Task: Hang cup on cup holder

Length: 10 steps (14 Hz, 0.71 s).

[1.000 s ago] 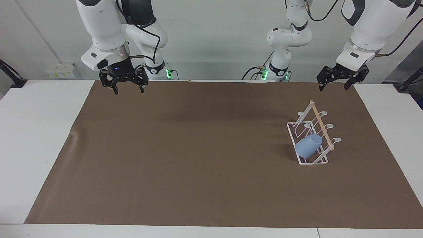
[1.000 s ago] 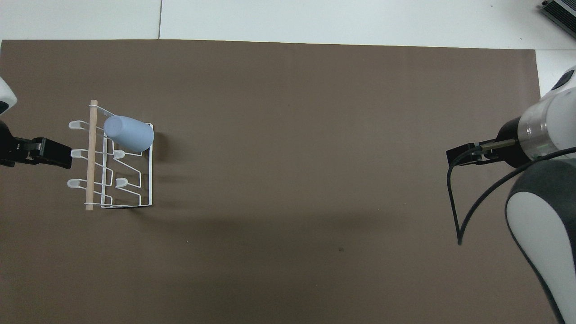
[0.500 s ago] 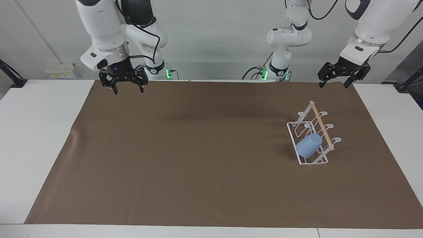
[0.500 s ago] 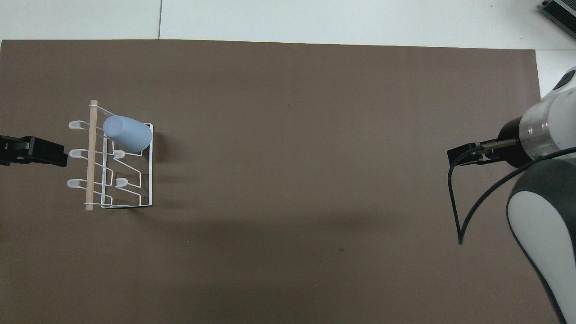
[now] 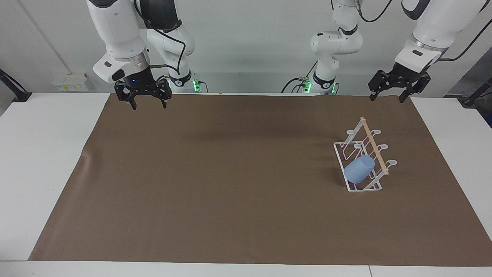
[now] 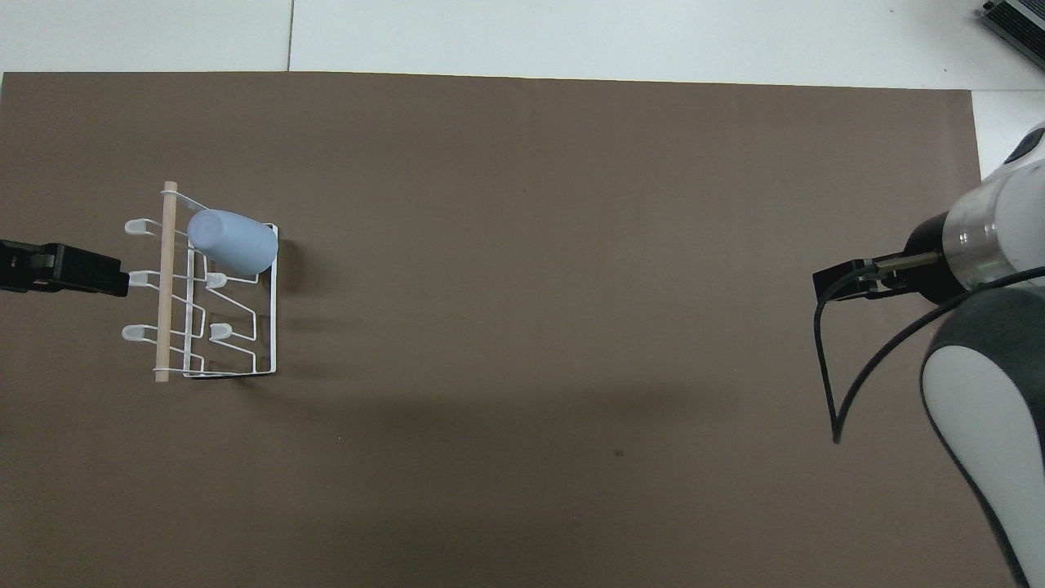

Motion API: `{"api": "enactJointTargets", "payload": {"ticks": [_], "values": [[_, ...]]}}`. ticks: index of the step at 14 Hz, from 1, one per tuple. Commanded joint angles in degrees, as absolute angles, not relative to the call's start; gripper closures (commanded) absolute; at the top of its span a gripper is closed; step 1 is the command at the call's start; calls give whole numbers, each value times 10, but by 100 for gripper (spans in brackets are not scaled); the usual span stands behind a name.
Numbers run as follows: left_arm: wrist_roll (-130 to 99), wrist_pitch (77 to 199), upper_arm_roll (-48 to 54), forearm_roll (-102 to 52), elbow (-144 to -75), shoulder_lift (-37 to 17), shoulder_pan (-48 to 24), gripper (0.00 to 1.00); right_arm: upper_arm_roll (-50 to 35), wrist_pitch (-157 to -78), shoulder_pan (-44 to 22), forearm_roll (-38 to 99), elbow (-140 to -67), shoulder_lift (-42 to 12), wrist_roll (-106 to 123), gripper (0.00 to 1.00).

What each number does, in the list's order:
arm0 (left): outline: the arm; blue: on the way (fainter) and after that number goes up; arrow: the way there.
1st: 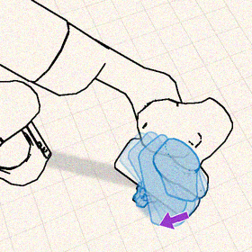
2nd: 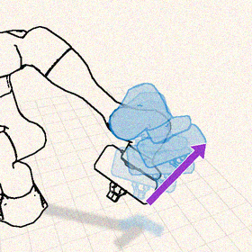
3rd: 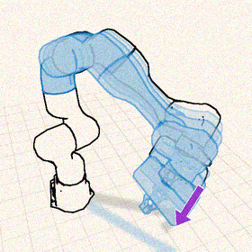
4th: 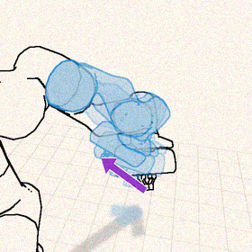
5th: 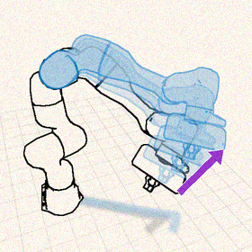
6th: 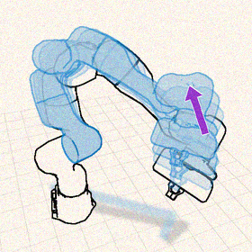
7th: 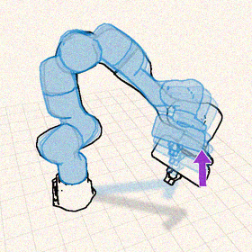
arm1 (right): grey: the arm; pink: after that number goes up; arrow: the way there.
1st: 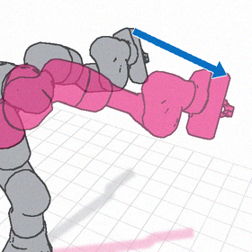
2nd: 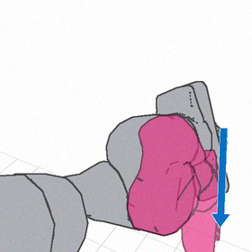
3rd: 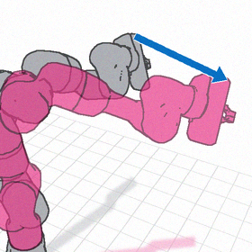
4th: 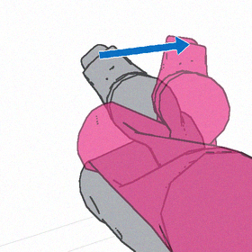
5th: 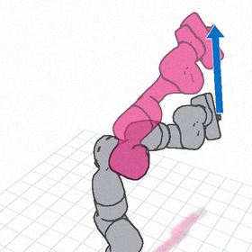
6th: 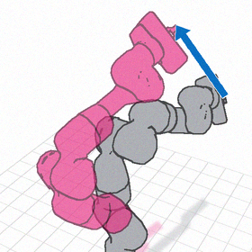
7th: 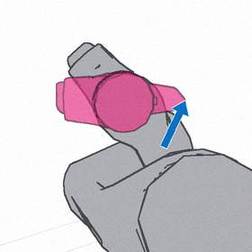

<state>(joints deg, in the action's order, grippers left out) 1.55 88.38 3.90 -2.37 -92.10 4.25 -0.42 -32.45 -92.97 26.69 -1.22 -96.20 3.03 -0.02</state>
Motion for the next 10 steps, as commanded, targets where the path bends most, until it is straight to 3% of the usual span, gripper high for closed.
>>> {"api": "enactJointTargets", "payload": {"ticks": [1,10], "values": [[39,896,36,-36,-931,50,-5,0,-323,-926,274,0,-972,41,18,0],[41,894,32,-29,-936,53,-3,0,-323,-926,274,0,-972,41,18,0]]}}
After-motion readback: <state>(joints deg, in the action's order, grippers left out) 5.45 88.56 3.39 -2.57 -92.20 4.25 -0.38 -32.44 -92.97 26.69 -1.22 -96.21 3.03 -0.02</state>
